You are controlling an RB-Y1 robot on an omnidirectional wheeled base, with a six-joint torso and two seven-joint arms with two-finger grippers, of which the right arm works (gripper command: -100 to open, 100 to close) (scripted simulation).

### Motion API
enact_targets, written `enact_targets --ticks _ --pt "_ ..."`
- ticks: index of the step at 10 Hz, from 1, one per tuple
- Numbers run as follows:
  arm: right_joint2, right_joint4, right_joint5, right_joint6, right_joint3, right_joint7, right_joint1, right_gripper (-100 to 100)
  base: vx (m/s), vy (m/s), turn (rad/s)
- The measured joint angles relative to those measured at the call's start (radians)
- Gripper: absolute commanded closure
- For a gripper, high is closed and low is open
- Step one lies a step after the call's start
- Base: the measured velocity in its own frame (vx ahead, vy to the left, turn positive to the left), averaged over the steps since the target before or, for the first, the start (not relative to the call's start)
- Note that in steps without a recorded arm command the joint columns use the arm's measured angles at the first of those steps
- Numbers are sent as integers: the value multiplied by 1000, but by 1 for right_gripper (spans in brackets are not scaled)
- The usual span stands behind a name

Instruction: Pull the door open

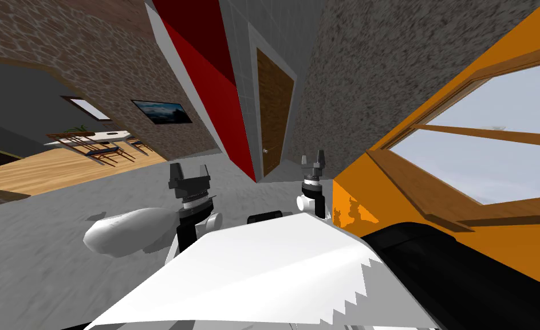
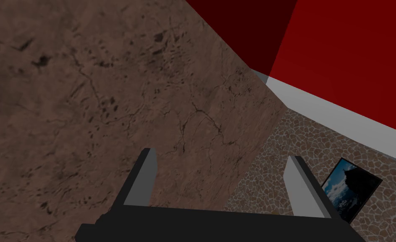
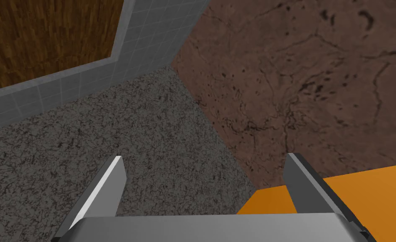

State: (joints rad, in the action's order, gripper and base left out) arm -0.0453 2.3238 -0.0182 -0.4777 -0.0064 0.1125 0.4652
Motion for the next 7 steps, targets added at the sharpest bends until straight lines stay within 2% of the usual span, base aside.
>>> enact_targets --ticks 4,7 --pt "31 -79 25 -25 -14 -63 -15 -100 108 -43 92" --pt "47 -128 41 -32 -26 -107 -33 -100 83 -31 91"
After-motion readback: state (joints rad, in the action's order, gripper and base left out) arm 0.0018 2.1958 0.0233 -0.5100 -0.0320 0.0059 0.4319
